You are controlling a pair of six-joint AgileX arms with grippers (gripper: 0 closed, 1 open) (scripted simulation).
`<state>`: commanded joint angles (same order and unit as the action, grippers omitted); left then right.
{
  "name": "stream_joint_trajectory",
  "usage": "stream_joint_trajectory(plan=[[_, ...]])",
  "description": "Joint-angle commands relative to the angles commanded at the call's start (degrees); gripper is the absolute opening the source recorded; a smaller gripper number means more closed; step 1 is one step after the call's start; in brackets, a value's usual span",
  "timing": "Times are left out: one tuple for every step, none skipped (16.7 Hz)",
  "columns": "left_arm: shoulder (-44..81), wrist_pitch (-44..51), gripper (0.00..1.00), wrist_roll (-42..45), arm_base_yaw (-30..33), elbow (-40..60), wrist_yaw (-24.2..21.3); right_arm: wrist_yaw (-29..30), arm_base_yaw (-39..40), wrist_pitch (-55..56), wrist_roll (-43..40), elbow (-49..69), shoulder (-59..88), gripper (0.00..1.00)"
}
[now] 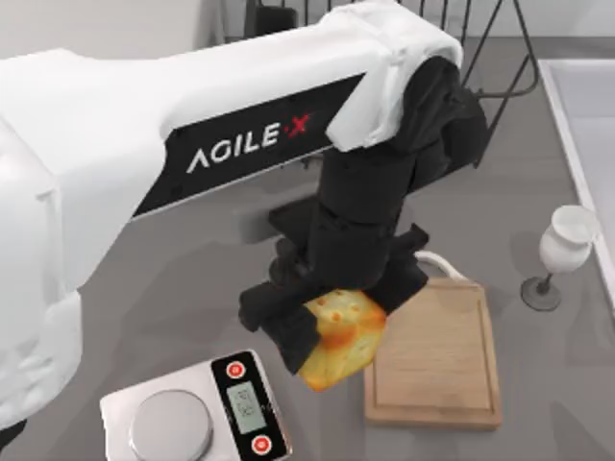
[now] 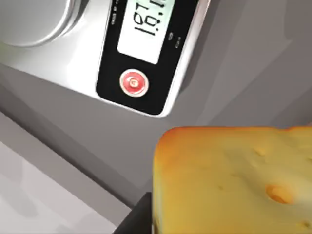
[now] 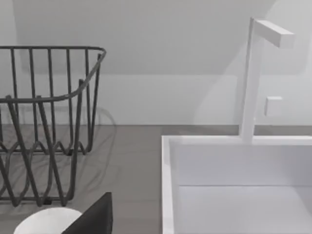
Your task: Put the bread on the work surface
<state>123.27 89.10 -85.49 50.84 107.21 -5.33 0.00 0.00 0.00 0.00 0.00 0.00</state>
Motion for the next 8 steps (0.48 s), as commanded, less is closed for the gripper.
stream_joint_trajectory(plan=[[1.37, -0.64, 0.0, -6.49, 1.12, 2.24, 0.01, 0.0, 0.0, 0.0, 0.0, 0.0, 0.0, 1.0], [2.7, -1.39, 0.0, -12.66, 2.08, 4.41, 0.08, 0.0, 0.0, 0.0, 0.0, 0.0, 0.0, 1.0], [4.02, -2.23, 0.0, -18.48, 2.79, 6.46, 0.25, 0.0, 0.0, 0.0, 0.0, 0.0, 0.0, 1.0], [5.37, -3.1, 0.0, -24.08, 3.4, 8.47, 0.45, 0.0, 0.0, 0.0, 0.0, 0.0, 0.0, 1.0], [6.75, -3.98, 0.0, -29.41, 3.87, 10.43, 0.71, 0.0, 0.0, 0.0, 0.0, 0.0, 0.0, 1.0], [8.13, -4.87, 0.0, -34.12, 4.17, 12.24, 1.03, 0.0, 0.0, 0.0, 0.0, 0.0, 0.0, 1.0], [9.48, -5.74, 0.0, -38.48, 4.37, 13.94, 1.37, 0.0, 0.0, 0.0, 0.0, 0.0, 0.0, 1.0], [10.77, -6.6, 0.0, -42.43, 4.46, 15.47, 1.75, 0.0, 0.0, 0.0, 0.0, 0.0, 0.0, 1.0]])
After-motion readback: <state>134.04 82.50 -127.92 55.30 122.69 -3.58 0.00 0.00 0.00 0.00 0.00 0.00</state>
